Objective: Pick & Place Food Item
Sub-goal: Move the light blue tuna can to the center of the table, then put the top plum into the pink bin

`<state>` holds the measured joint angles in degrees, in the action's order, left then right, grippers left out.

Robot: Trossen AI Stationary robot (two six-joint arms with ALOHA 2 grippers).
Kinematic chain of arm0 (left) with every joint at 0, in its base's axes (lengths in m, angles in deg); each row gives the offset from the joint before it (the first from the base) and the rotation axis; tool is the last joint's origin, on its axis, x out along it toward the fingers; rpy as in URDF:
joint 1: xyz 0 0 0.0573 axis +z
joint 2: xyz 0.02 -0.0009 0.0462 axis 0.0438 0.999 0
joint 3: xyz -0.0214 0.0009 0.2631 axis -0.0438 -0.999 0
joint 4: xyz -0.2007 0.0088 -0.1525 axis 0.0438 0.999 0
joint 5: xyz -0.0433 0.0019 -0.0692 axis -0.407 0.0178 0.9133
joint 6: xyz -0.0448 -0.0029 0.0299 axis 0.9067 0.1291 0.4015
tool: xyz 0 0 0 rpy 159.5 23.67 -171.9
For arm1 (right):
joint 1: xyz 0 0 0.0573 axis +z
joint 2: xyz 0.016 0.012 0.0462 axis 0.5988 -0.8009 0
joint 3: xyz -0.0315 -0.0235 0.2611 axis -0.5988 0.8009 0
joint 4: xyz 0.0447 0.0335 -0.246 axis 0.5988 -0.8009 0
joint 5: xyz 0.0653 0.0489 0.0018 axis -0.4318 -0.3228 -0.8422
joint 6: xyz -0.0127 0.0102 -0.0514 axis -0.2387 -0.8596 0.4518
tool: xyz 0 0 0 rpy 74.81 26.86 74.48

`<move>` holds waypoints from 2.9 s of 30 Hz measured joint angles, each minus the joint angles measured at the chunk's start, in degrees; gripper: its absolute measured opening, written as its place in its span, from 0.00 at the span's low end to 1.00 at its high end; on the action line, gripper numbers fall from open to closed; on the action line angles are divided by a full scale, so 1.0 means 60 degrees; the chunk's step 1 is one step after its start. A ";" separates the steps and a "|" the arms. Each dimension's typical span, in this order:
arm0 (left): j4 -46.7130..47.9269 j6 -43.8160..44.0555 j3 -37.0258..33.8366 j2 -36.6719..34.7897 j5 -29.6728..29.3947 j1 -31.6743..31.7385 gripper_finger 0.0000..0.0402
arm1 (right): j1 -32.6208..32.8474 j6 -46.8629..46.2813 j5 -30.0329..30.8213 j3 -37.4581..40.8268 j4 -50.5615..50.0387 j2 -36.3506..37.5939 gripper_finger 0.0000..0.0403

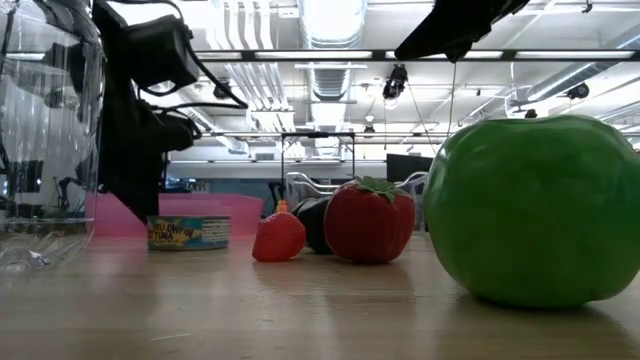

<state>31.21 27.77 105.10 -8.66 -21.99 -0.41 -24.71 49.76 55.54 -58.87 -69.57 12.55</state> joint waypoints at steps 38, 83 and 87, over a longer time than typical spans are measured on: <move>-0.2941 -0.1211 0.1208 0.2688 0.0937 -0.0193 0.00 | 0.0004 -0.0007 -0.0001 -0.0004 0.0062 0.0000 0.02; -0.1438 -0.2784 0.2664 0.1585 -0.0802 -0.0464 0.00 | 0.0001 -0.0007 0.0000 -0.0004 0.0065 0.0000 0.02; -0.1275 -0.3017 0.2660 0.1130 -0.1037 -0.0506 0.00 | 0.0001 -0.0004 0.0000 -0.0004 0.0070 0.0000 0.02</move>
<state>23.56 9.67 121.06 -1.88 -28.21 -3.45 -24.70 49.74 55.54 -58.90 -69.15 12.55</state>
